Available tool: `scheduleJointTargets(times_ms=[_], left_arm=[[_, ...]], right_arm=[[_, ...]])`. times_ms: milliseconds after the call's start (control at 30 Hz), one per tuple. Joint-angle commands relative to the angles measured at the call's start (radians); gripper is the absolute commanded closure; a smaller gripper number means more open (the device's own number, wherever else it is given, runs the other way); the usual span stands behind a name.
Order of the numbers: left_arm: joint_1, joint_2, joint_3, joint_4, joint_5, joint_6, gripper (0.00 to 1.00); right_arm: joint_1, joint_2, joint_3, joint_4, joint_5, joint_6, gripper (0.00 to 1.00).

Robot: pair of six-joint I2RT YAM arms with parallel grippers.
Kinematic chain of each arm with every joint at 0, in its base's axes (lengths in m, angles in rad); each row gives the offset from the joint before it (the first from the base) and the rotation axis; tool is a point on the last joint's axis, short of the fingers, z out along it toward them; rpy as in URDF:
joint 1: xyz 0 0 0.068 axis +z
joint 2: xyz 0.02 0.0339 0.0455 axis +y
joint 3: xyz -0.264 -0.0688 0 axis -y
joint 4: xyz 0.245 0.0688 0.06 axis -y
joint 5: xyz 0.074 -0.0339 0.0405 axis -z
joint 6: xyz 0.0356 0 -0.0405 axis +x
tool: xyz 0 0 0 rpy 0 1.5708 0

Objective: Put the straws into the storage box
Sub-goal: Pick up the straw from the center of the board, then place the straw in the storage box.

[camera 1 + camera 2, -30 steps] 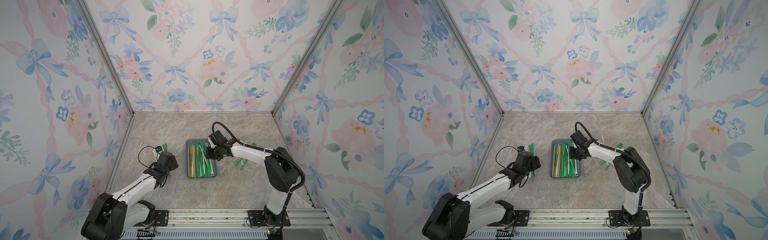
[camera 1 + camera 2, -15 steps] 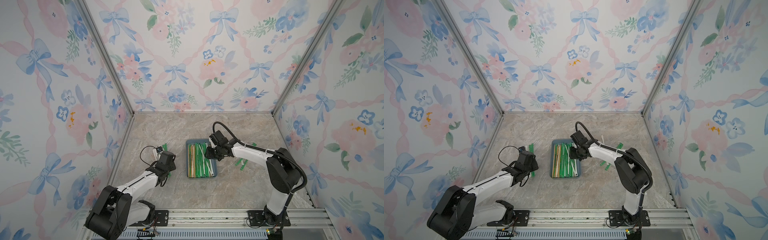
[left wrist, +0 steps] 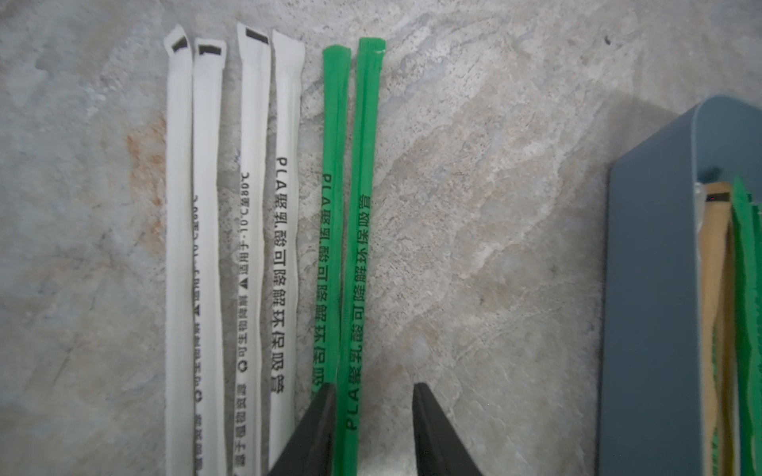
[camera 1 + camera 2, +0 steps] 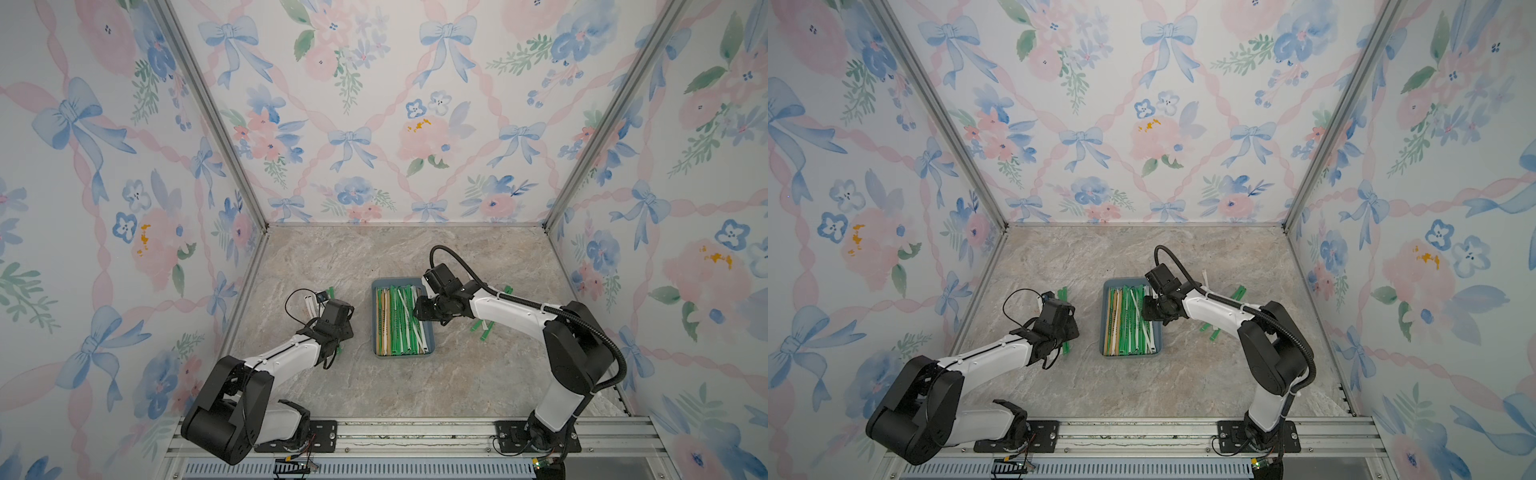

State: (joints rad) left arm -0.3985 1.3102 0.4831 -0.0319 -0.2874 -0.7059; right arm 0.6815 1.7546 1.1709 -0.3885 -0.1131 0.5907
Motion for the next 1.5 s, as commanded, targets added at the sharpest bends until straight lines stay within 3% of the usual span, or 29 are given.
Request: scheduleJointTargets(times_ms=[0,400,667,933,1067,1267,1467], left_arm=[[0.005,0.014,0.024,-0.020,-0.018,0.017,0.64],[0.004,0.080,0.034,-0.020,-0.028,0.032,0.66],[0.004,0.077,0.027,-0.020,-0.031,0.047,0.75],[0.003,0.100,0.035,-0.018,0.012,0.063,0.98],[-0.008,0.059,0.045,-0.018,0.024,0.063,1.00],[-0.081,-0.035,0.087,-0.016,0.042,0.029,1.00],[-0.237,-0.039,0.158,-0.014,0.037,-0.059,1.00]], right_arm=[[-0.005,-0.055,-0.015,-0.003,0.027,-0.028,0.55],[-0.035,-0.109,-0.051,-0.010,0.045,-0.037,0.54],[-0.056,-0.144,-0.079,-0.012,0.049,-0.042,0.54],[-0.102,-0.190,-0.116,-0.011,0.045,-0.045,0.54],[-0.137,-0.218,-0.148,-0.011,0.044,-0.047,0.54],[-0.155,-0.244,-0.178,-0.028,0.070,-0.060,0.54],[-0.153,-0.229,-0.216,0.040,0.022,-0.017,0.54]])
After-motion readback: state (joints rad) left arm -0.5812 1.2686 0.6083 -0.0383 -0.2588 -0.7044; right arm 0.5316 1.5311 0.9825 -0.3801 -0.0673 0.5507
